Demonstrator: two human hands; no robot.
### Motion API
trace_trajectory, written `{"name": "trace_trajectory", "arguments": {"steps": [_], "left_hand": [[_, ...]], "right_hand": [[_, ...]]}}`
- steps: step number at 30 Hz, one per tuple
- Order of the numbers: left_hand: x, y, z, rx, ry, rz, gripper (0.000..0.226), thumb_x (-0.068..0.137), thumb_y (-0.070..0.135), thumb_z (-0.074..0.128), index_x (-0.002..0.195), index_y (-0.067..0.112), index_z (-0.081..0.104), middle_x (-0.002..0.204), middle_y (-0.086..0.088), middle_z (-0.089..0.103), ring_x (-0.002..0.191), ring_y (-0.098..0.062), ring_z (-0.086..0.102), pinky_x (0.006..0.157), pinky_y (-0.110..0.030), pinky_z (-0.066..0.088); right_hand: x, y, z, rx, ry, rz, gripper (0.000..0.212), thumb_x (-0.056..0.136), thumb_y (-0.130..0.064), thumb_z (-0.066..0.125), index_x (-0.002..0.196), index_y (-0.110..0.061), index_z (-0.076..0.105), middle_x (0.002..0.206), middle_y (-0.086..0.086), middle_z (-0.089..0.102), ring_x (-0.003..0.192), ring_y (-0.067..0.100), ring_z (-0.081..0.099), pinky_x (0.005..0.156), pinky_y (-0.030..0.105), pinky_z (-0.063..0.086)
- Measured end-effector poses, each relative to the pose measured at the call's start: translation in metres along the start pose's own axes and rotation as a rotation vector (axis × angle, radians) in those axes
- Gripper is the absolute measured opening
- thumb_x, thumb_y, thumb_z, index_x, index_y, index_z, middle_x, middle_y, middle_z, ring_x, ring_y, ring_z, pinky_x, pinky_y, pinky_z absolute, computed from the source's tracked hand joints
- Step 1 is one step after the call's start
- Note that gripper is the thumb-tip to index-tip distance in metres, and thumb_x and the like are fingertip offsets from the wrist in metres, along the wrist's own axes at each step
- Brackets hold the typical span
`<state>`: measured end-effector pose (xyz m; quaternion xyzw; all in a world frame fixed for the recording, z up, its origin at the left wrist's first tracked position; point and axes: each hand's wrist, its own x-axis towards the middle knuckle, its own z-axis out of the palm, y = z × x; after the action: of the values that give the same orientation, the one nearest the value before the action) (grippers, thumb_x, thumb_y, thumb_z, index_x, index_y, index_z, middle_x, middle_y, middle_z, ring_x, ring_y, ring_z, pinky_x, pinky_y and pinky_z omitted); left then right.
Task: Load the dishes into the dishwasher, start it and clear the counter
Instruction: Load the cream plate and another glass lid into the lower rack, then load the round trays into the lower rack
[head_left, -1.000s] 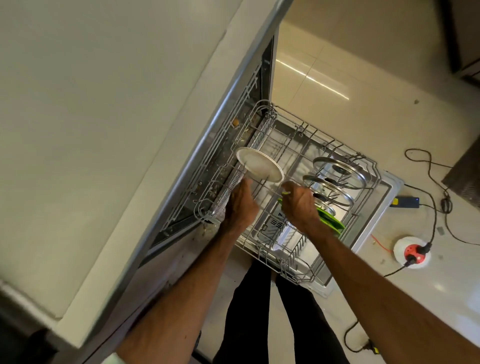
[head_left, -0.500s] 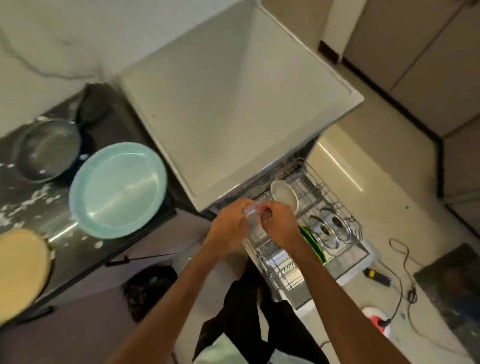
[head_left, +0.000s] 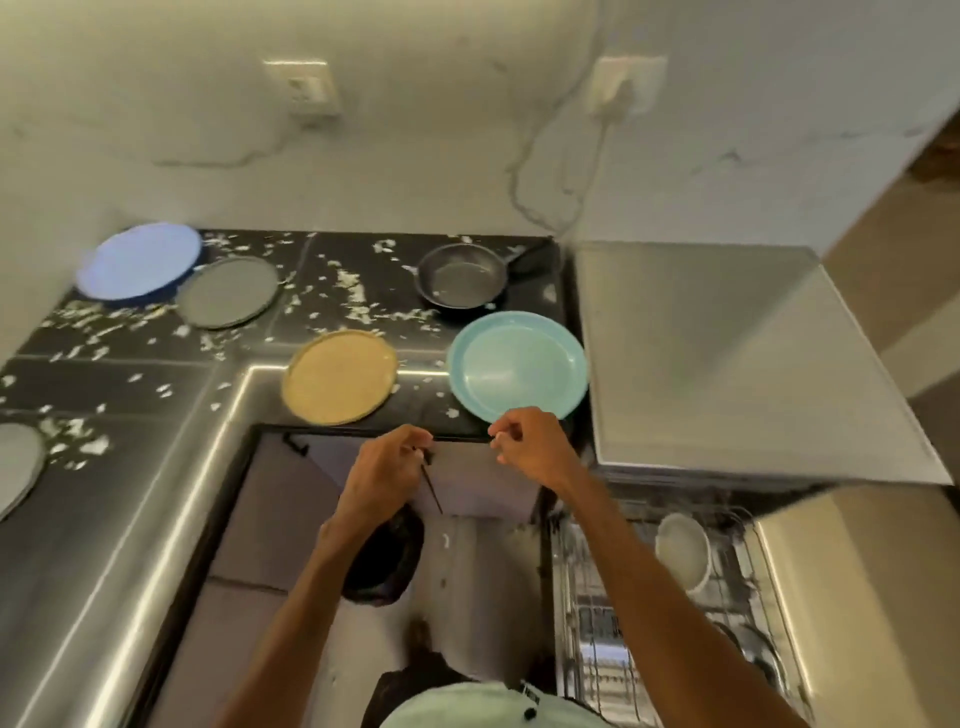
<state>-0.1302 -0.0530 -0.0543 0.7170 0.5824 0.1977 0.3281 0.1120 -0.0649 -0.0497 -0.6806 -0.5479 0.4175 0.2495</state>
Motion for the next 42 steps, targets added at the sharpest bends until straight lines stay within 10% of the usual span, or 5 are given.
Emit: {"name": "trace_trajectory", "arguments": {"steps": [8,14,19,32,42], "left_hand": [[-0.009,-0.103,-0.114,-0.011,0.185,-0.143,0.024,0.092,0.019,0.06,0.111,0.028,0.071,0.109,0.014,0.073,0.099,-0.004,0.068,0.091,-0.035,0.057],[-0.006,-0.176,-0.188,-0.004,0.24,-0.254,0.027,0.083,0.029,0.057,0.106,0.038,0.069,0.102,0.024,0.071,0.094,0.002,0.068,0.091,-0.039,0.057],[-0.016,-0.209,-0.234,0.004,0.275,-0.321,0.026,0.089,0.021,0.06,0.111,0.029,0.071,0.109,0.016,0.072,0.097,-0.001,0.067,0.089,-0.026,0.054],[-0.015,-0.236,-0.236,-0.035,0.402,-0.413,0.047,0.08,-0.013,0.046,0.107,0.014,0.074,0.11,0.005,0.071,0.077,0.007,0.06,0.067,0.001,0.041],[0.045,-0.212,-0.192,-0.01,0.338,-0.472,0.046,0.073,0.009,0.05,0.113,0.028,0.063,0.122,0.005,0.061,0.12,-0.017,0.055,0.106,-0.042,0.045]], "right_hand": [[0.058,-0.121,0.095,-0.056,-0.126,-0.092,0.014,0.095,-0.011,0.061,0.101,-0.015,0.073,0.09,0.001,0.076,0.072,0.01,0.073,0.059,0.018,0.055],[0.1,-0.188,0.18,-0.095,-0.18,-0.219,0.016,0.092,-0.011,0.062,0.088,-0.021,0.073,0.086,0.001,0.076,0.072,0.017,0.074,0.069,0.037,0.063],[0.116,-0.232,0.239,-0.079,-0.21,-0.27,0.015,0.093,-0.008,0.063,0.091,-0.017,0.075,0.083,-0.001,0.076,0.07,0.011,0.074,0.063,0.022,0.058],[0.16,-0.244,0.282,-0.152,-0.368,-0.321,0.015,0.09,-0.01,0.066,0.091,-0.021,0.075,0.083,-0.005,0.077,0.081,0.011,0.073,0.079,0.036,0.062],[0.241,-0.216,0.227,-0.216,-0.403,-0.361,0.015,0.087,-0.009,0.069,0.085,-0.022,0.076,0.076,-0.005,0.075,0.077,0.014,0.072,0.079,0.044,0.062]]}}
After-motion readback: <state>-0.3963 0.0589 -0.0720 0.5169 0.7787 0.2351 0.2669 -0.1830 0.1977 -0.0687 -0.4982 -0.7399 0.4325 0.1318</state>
